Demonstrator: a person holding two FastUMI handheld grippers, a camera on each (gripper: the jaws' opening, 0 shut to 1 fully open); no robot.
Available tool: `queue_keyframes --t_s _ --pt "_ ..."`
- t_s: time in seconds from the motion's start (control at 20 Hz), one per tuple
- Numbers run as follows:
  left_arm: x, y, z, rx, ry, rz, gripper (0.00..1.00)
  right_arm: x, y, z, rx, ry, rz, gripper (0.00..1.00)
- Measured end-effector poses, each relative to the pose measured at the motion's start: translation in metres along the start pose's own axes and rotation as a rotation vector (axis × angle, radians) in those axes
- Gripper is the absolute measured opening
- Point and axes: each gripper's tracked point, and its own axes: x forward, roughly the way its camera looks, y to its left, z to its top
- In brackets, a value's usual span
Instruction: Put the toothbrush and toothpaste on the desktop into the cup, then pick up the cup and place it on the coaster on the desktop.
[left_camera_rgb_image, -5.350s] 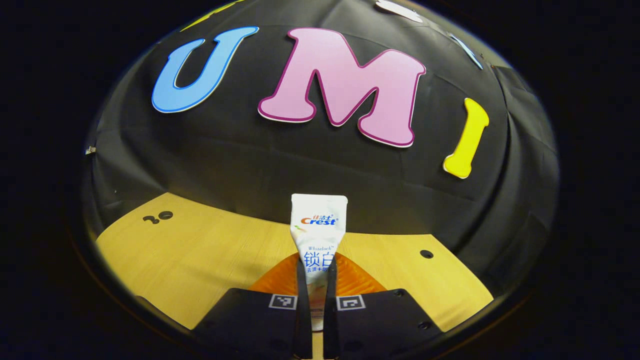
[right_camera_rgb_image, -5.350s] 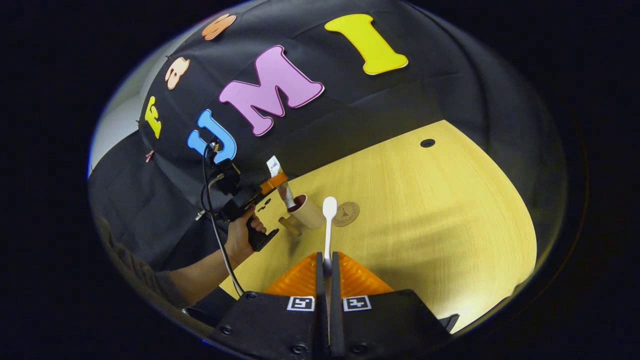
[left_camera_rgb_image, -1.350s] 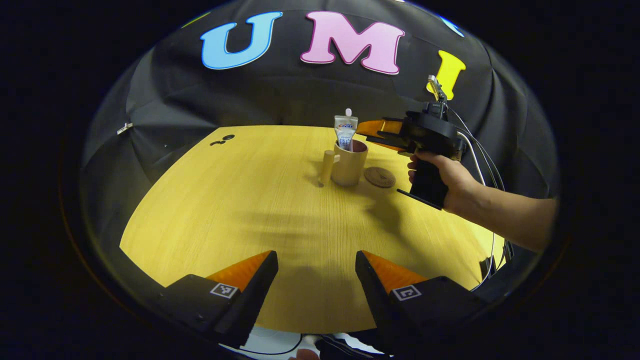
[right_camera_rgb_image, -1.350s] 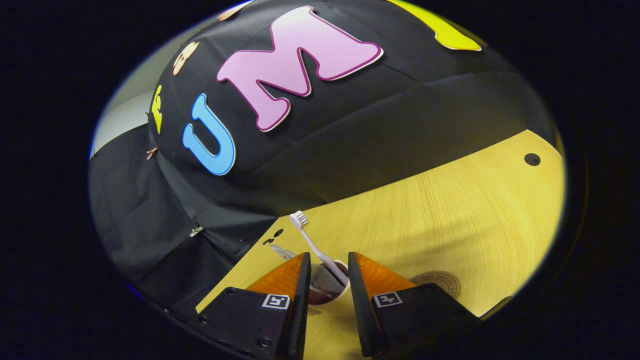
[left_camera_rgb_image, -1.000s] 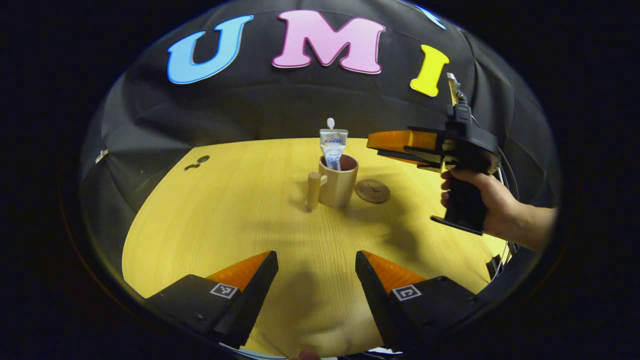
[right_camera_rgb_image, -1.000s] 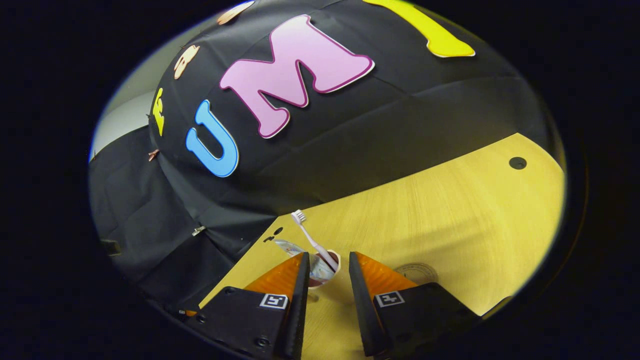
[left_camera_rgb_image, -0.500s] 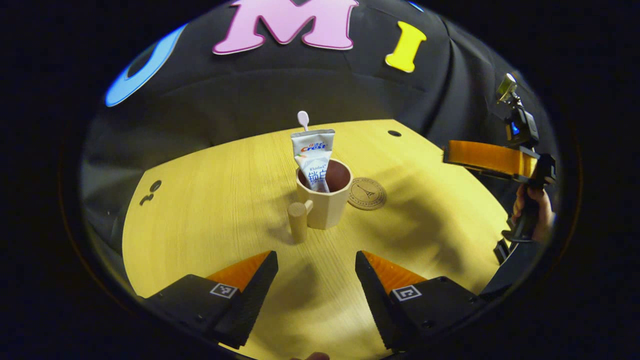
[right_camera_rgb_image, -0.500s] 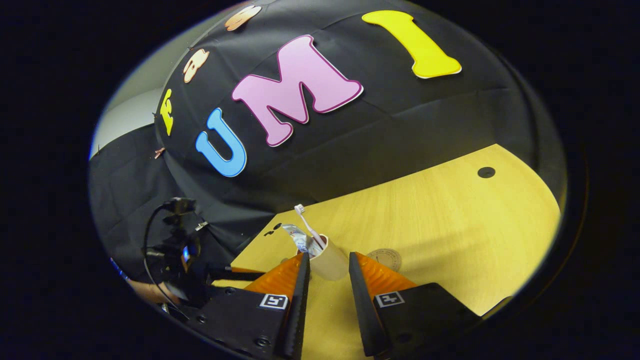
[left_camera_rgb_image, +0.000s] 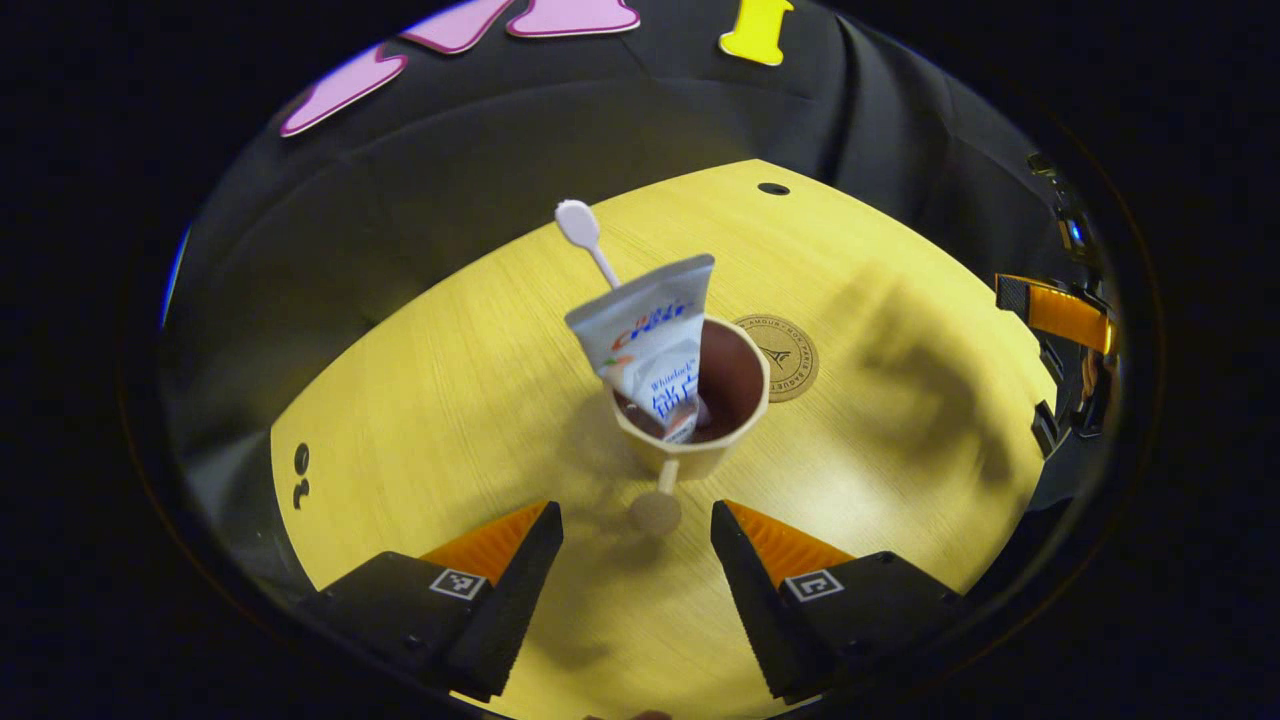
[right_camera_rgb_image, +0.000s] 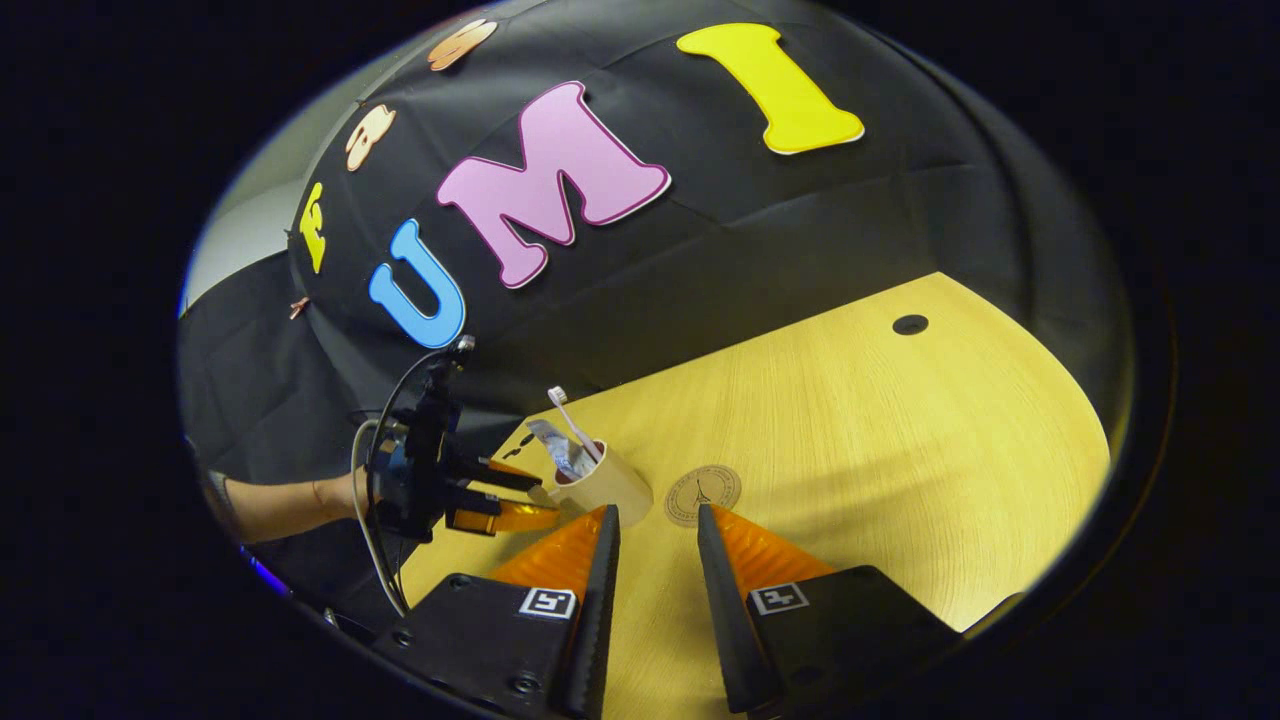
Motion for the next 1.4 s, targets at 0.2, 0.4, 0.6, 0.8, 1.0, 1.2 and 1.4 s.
queue_keyframes --t_s 0.2,0.4,0.6,0.8,1.0,1.2,1.4 --pt "0.013 0.0 0.007 0.088 0.088 -0.032 0.93 -0.004 -0.008 -0.007 0.016 0.011 -0.016 0.48" --pt "0.023 -0.006 0.009 0.139 0.164 -0.051 0.7 -0.006 -0.013 -0.011 0.036 0.018 -0.025 0.48" --pt "0.029 -0.016 0.003 0.138 0.229 -0.076 0.47 -0.006 -0.012 -0.019 0.048 0.036 -0.026 0.48" --pt "0.031 -0.019 0.001 0.104 0.263 -0.078 0.29 -0.004 -0.011 -0.025 0.055 0.046 -0.022 0.48" --pt "0.03 -0.02 0.005 0.09 0.209 -0.07 0.23 -0.004 -0.012 -0.026 0.06 0.05 -0.023 0.48" --pt "0.025 -0.011 0.01 0.078 0.154 -0.024 0.2 -0.005 -0.014 -0.026 0.066 0.048 -0.027 0.48" --pt "0.016 -0.008 0.011 0.072 0.137 -0.015 0.19 -0.007 -0.015 -0.025 0.078 0.046 -0.029 0.48"
